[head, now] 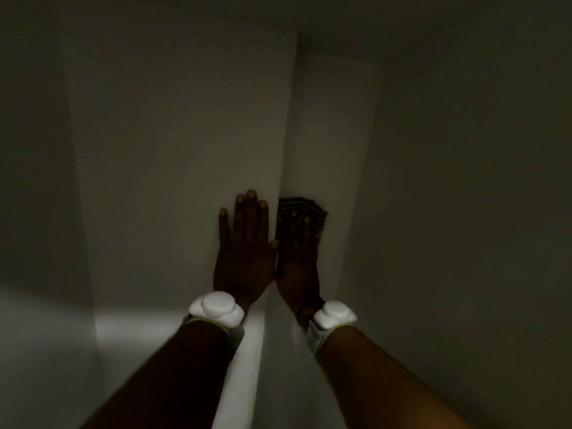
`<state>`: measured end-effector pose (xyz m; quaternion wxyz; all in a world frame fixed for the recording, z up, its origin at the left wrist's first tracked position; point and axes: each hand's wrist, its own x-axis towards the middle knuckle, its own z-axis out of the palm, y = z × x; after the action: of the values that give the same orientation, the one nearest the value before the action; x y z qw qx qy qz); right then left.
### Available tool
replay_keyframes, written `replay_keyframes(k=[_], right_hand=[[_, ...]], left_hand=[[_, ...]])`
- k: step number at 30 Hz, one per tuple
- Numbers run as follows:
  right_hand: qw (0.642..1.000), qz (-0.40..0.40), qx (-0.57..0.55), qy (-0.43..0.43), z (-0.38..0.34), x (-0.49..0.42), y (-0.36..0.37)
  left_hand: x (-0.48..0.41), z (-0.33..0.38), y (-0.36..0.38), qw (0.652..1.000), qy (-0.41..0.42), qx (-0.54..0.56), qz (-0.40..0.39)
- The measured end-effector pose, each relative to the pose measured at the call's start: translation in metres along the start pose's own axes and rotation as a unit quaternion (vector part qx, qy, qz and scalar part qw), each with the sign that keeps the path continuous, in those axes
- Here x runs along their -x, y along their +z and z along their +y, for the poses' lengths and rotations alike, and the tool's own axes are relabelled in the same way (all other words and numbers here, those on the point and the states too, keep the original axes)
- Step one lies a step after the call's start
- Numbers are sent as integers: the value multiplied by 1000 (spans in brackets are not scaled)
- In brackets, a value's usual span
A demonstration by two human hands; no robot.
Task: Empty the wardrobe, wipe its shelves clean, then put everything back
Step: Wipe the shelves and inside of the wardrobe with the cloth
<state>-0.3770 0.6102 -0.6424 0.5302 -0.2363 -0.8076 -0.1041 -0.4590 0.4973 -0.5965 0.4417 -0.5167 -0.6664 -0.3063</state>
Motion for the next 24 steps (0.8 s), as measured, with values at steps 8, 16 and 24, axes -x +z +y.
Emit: replay_keyframes(k=[8, 16, 24], right_hand=[[972, -20, -10, 232, 2, 40, 5], [954, -150, 50, 254, 31, 59, -7], [991, -87, -19, 101, 0, 79, 5]], left_hand=[[59, 7, 5, 998, -9, 0, -67], [69, 9, 6, 998, -8, 12, -59], [95, 20, 20, 996, -47, 27, -76]])
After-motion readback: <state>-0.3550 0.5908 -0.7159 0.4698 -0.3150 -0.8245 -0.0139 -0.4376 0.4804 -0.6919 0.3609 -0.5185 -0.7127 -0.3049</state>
